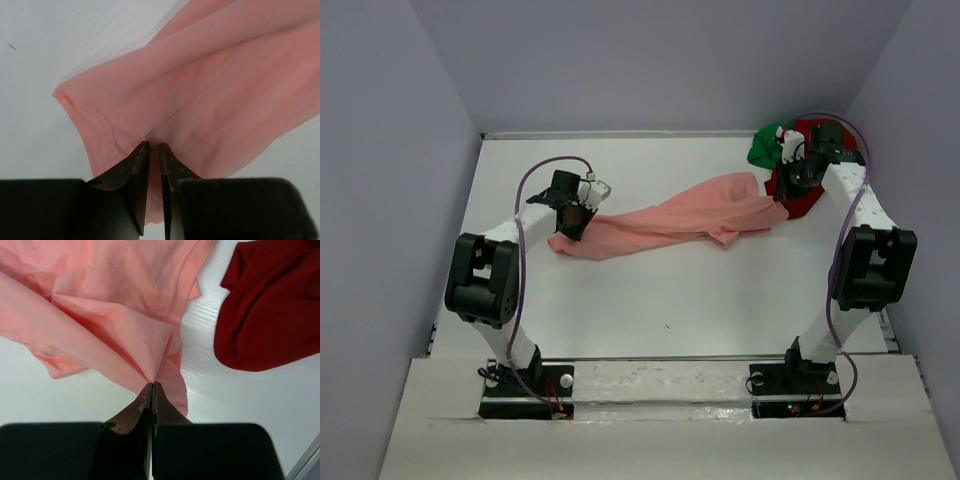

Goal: Fold and stack the t-shirts
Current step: Flatten out the tshirt

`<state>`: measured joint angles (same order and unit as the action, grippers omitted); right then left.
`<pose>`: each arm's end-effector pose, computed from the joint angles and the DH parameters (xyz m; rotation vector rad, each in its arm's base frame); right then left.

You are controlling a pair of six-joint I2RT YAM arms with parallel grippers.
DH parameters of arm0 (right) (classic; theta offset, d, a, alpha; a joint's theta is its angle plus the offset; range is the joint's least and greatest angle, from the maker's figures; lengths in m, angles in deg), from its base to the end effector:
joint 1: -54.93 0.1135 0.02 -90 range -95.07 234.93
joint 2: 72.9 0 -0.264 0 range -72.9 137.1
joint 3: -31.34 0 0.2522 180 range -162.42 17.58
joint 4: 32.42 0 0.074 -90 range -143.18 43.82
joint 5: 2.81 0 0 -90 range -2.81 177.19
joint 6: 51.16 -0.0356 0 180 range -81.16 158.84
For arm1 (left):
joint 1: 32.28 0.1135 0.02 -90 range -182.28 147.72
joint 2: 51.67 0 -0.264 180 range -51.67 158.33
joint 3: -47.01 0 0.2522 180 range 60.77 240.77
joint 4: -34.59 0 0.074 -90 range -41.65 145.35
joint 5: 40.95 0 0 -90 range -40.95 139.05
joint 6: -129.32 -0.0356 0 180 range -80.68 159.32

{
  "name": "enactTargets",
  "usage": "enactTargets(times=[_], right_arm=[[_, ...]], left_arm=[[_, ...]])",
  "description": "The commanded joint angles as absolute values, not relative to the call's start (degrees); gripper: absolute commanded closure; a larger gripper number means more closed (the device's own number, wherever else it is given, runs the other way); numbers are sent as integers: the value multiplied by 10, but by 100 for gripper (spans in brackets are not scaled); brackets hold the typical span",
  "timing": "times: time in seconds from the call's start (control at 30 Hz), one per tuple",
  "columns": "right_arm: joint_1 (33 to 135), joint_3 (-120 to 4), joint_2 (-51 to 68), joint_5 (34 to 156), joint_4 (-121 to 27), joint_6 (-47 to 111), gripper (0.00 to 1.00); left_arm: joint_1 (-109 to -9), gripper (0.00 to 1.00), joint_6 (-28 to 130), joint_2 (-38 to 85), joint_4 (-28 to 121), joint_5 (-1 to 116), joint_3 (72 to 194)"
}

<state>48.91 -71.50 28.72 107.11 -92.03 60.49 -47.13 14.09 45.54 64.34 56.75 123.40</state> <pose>0.3808 -0.0280 0.2859 -0.4659 2.4749 0.2586 0.3451 -0.0964 0.2014 0.8927 2.2755 -0.0846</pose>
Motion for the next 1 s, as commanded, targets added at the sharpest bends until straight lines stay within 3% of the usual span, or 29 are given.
enactTargets(times=[0.0,0.53,0.8,0.97], right_arm=[[485,-713,261,1068,-903,612,100],[485,-710,264,1073,-905,613,100],[485,-708,262,1070,-904,618,100],[485,-707,263,1072,-905,620,100]], left_arm=[[-465,74,127,419,651,553,1219],[-463,73,118,406,625,498,1220],[-463,63,122,426,632,526,1227],[-463,63,120,432,628,534,1225]])
